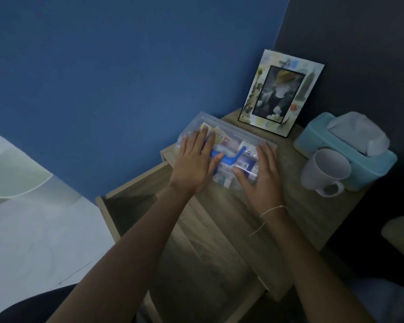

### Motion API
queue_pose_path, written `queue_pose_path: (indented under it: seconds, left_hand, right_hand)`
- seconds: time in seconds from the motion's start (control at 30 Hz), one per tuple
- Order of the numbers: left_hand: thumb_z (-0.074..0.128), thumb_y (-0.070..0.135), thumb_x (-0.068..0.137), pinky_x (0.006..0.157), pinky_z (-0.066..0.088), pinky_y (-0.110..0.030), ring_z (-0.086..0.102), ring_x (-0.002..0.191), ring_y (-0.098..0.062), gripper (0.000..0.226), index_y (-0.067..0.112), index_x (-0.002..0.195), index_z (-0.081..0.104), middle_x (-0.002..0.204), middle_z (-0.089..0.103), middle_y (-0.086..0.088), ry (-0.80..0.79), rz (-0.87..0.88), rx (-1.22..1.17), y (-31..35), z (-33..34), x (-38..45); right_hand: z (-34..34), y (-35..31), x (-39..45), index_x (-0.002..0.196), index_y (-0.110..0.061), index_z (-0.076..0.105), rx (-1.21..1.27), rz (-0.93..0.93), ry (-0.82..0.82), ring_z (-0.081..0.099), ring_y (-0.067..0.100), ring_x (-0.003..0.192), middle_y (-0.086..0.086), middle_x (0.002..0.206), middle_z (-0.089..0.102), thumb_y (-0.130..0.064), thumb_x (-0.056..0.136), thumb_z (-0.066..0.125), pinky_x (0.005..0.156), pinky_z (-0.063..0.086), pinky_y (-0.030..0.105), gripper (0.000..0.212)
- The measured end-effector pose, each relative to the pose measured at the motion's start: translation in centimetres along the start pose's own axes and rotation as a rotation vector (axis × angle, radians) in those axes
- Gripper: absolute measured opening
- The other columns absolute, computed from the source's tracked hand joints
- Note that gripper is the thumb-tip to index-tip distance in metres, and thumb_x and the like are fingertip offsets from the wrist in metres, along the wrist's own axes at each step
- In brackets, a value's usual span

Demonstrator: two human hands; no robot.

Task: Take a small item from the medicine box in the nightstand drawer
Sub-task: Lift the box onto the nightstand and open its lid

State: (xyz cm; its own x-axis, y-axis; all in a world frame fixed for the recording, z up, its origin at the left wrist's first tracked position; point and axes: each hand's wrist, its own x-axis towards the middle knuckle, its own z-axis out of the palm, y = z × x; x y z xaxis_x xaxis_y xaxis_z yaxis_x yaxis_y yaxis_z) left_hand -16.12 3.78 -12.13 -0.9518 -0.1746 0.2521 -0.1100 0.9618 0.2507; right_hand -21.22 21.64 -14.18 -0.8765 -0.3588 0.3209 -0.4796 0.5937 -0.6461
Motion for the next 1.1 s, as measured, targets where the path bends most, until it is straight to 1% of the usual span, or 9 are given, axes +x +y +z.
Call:
queue_pose_path:
  seconds: [0.1, 0.27, 0.33, 0.43, 0.5, 0.57, 0.73, 0.97, 1.1]
  left_hand:
    - [0.024, 0.047, 0.099, 0.12, -0.002, -0.04, 0.011, 0.147, -0.026, 0.062, 0.012, 0.149, 0.017, 0.159, 0.017, -0.011, -0.006, -0.024, 0.004, 0.3, 0.5, 1.1]
    - [0.022, 0.048, 0.098, 0.119, -0.005, -0.039, 0.007, 0.148, -0.025, 0.063, 0.013, 0.15, 0.012, 0.16, 0.013, -0.01, -0.025, -0.027, 0.011, 0.5, 0.7, 1.8]
    - [0.025, 0.049, 0.098, 0.119, -0.004, -0.038, 0.008, 0.148, -0.025, 0.064, 0.013, 0.149, 0.014, 0.16, 0.013, -0.01, -0.008, -0.018, -0.032, 0.4, 0.5, 1.7]
    - [0.042, 0.038, 0.097, 0.119, 0.015, -0.035, 0.024, 0.143, -0.027, 0.054, 0.009, 0.142, 0.035, 0.153, 0.029, -0.015, 0.19, -0.117, -0.268, 0.8, 0.1, 0.3]
    - [0.049, 0.031, 0.094, 0.108, 0.027, -0.023, 0.039, 0.13, -0.026, 0.043, 0.008, 0.13, 0.047, 0.139, 0.043, -0.017, 0.39, -0.275, -0.436, 1.5, 0.4, -1.3]
    - [0.051, 0.03, 0.092, 0.093, 0.032, -0.017, 0.048, 0.114, -0.02, 0.034, 0.01, 0.119, 0.05, 0.124, 0.048, -0.012, 0.446, -0.436, -0.572, 2.3, 1.0, -2.5]
    - [0.055, 0.047, 0.089, 0.071, 0.045, -0.021, 0.058, 0.09, -0.004, 0.033, 0.018, 0.104, 0.051, 0.097, 0.059, 0.008, 0.207, -0.783, -1.087, 3.4, 1.7, -2.0]
    - [0.056, 0.053, 0.085, 0.092, 0.052, -0.042, 0.063, 0.102, -0.025, 0.045, 0.012, 0.103, 0.06, 0.105, 0.067, -0.009, 0.058, -0.903, -1.272, 3.8, 2.0, -1.4]
    - [0.057, 0.041, 0.088, 0.096, 0.051, -0.048, 0.062, 0.103, -0.026, 0.027, 0.015, 0.094, 0.06, 0.096, 0.063, -0.003, 0.044, -0.88, -1.231, 3.4, 1.5, -1.0]
  right_hand:
    - [-0.1, 1.2, 1.6, 0.144, -0.005, 0.035, 0.036, -0.018, -0.001, 0.01, 0.024, 0.149, 0.011, 0.159, 0.022, -0.042, 0.085, 0.065, 0.115, 0.02, 0.029, 0.076]
    - [0.2, 1.7, 2.0, 0.147, -0.024, 0.03, 0.185, 0.044, 0.028, 0.011, 0.004, 0.143, 0.007, 0.162, 0.005, -0.048, 0.079, 0.069, 0.099, 0.017, -0.005, 0.082]
    - [0.5, 1.4, 1.7, 0.148, -0.031, 0.022, 0.273, 0.11, 0.062, 0.015, 0.006, 0.144, 0.003, 0.162, 0.009, -0.049, 0.074, 0.073, 0.103, 0.025, 0.004, 0.093]
    - [0.9, 1.4, 0.2, 0.149, -0.036, 0.014, 0.468, 0.269, 0.084, 0.041, 0.008, 0.135, -0.003, 0.153, 0.036, -0.04, 0.068, 0.082, 0.106, 0.043, 0.035, 0.105]
    - [1.3, 1.9, -1.3, 0.148, -0.041, 0.014, 0.497, 0.313, 0.03, 0.045, 0.01, 0.132, -0.006, 0.149, 0.043, -0.033, 0.073, 0.079, 0.105, 0.046, 0.046, 0.099]
    - [1.6, 2.3, -2.5, 0.147, -0.046, 0.011, 0.504, 0.335, -0.008, 0.043, 0.014, 0.135, -0.006, 0.151, 0.041, -0.031, 0.081, 0.072, 0.107, 0.042, 0.052, 0.091]
    - [2.3, 2.3, -3.3, 0.146, -0.043, 0.019, 0.349, 0.336, 0.004, 0.051, 0.016, 0.127, -0.003, 0.142, 0.052, -0.039, 0.092, 0.057, 0.105, 0.044, 0.047, 0.067]
    - [2.6, 2.7, -3.4, 0.148, -0.029, 0.022, 0.239, 0.303, 0.005, 0.059, 0.021, 0.116, 0.005, 0.133, 0.06, -0.037, 0.095, 0.05, 0.096, 0.046, 0.033, 0.06]
    - [2.7, 3.0, -3.4, 0.148, -0.023, 0.027, 0.198, 0.286, 0.03, 0.062, 0.022, 0.111, 0.007, 0.129, 0.063, -0.036, 0.096, 0.05, 0.09, 0.041, 0.022, 0.058]
